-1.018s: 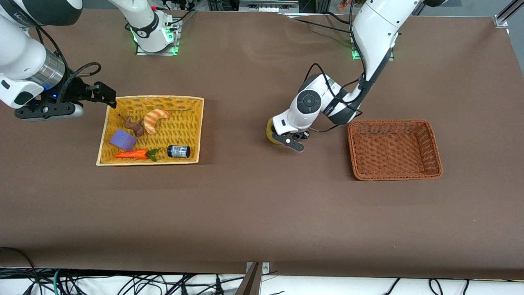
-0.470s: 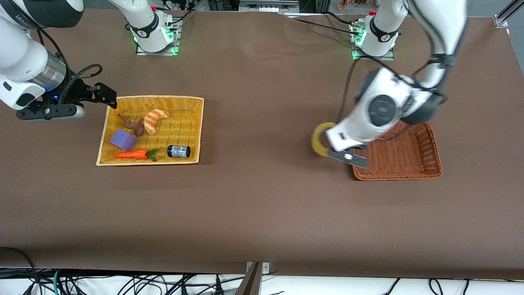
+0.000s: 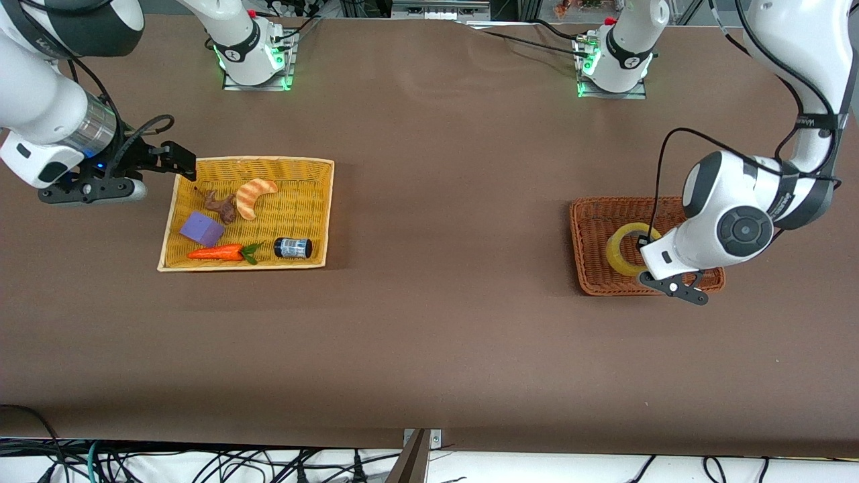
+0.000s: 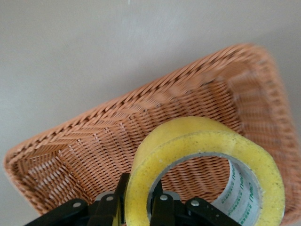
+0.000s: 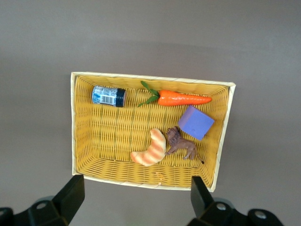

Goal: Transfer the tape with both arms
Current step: 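Carry the tape over the brown basket with the left gripper and lower it, then open the left gripper to release the tape and raise it away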

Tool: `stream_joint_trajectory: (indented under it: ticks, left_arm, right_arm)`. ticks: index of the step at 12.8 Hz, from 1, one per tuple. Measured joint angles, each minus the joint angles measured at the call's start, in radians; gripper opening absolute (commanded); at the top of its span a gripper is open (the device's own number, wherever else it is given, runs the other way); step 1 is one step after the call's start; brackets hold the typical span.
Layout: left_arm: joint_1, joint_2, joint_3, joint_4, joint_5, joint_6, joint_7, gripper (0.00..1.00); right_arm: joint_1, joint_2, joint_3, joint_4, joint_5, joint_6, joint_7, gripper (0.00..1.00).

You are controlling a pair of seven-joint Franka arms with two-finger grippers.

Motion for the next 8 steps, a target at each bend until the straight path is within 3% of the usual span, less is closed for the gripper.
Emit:
stream_joint_trajectory:
  ticks: [1, 3, 4, 8]
  left_arm:
    - [0.005, 0.027, 0.000, -0.018, 0.006, 0.046, 0.005, 0.08]
    - [0.009, 0.068, -0.001, -0.059, 0.038, 0.145, 0.008, 0.96]
    - [0.010, 0.077, -0.001, -0.066, 0.042, 0.162, 0.009, 1.00]
    - [0.016, 0.027, -0.020, -0.052, 0.043, 0.159, 0.030, 1.00]
  right_arm:
    - [0.000, 0.020, 0.002, 0.000, 0.001, 0.000, 0.000, 1.00]
    - [0.001, 0.057, 0.028, -0.001, 0.001, -0.013, 0.000, 1.00]
    - [0.002, 0.069, 0.049, -0.002, 0.001, -0.022, 0.001, 1.00]
    - [0.004, 0.088, 0.068, 0.001, 0.000, -0.028, 0.001, 1.00]
